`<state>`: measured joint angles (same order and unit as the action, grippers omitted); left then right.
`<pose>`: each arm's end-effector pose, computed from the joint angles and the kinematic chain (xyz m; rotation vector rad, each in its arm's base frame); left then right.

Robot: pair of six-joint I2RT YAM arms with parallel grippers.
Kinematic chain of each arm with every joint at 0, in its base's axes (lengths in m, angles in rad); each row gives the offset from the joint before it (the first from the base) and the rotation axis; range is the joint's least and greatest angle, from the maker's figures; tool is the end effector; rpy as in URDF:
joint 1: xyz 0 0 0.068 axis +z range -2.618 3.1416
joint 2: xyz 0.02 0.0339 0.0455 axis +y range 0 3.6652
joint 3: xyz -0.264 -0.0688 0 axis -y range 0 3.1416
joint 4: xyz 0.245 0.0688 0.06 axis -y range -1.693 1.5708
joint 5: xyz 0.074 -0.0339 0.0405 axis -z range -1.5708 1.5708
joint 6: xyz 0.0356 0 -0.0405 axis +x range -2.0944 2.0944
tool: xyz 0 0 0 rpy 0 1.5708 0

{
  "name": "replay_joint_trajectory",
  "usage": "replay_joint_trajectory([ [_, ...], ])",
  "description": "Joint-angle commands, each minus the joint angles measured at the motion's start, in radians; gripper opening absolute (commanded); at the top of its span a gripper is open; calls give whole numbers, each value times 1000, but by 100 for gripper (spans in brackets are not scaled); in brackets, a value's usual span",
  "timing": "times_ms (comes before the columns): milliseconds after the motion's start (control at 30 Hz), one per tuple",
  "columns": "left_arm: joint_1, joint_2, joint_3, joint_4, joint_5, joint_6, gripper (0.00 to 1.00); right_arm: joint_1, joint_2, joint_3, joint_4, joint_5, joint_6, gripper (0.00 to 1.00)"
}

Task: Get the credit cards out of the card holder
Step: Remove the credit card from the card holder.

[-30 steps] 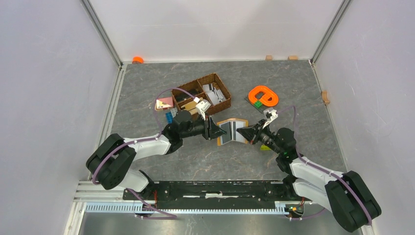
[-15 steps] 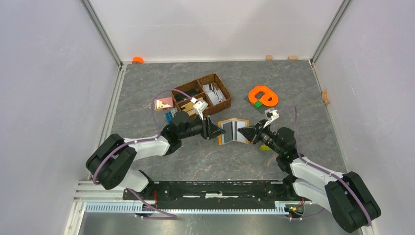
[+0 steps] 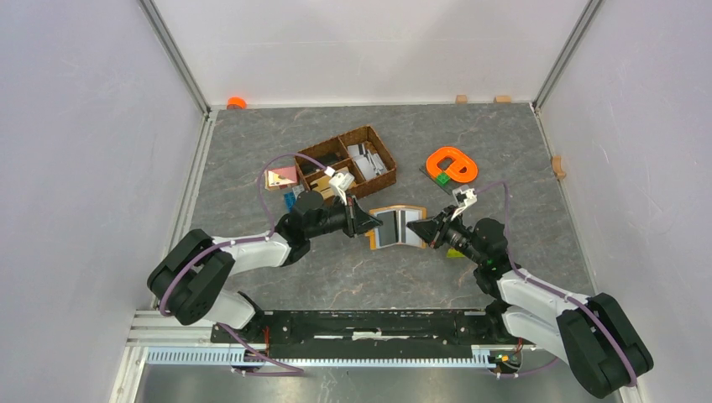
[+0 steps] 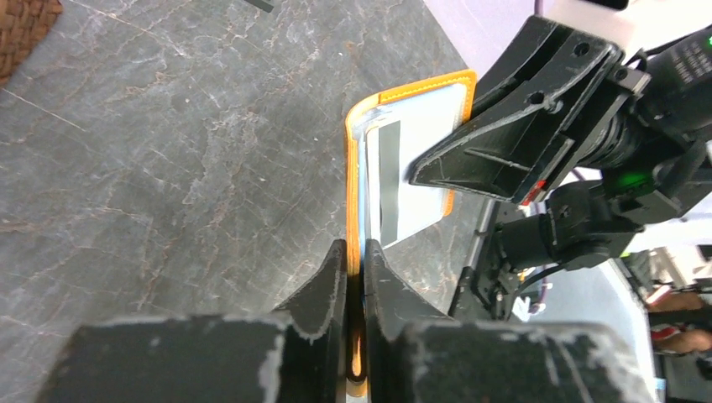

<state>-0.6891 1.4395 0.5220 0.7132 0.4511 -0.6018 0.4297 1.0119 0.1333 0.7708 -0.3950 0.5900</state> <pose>0.2107 -0.1937 0.1956 0.4429 1.9062 -1.2946 0.1659 0.0911 0.1755 -0.1746 1.7841 1.0811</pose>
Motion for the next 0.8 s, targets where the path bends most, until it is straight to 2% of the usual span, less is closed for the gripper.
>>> replay_joint_trajectory([
  [0, 13, 5, 16, 25, -9, -15, 2, -4, -8, 32, 47, -9, 5, 9],
  [67, 14, 4, 13, 31, -7, -21, 2, -5, -24, 41, -10, 38, -13, 12],
  [100, 14, 4, 13, 33, -4, -23, 2, -5, -31, 45, -45, 61, -22, 16],
  [200, 17, 5, 14, 34, 4, -28, 2, -5, -60, 57, -124, 134, -51, 31],
  [300, 23, 2, 12, 33, 4, -36, 2, -7, -84, 72, -201, 212, -67, 54],
  [333, 24, 1, 10, 33, 4, -39, 2, -6, -93, 75, -213, 220, -75, 57],
  [467, 29, 1, 9, 33, 12, -47, 2, -6, -136, 77, -215, 206, -104, 58],
  [633, 40, -10, 7, 16, -9, -71, 2, -7, -170, 58, -116, 86, -121, 48],
  [767, 42, -17, 2, 53, 47, -78, 2, -5, -122, 52, -8, -43, -92, 40],
])
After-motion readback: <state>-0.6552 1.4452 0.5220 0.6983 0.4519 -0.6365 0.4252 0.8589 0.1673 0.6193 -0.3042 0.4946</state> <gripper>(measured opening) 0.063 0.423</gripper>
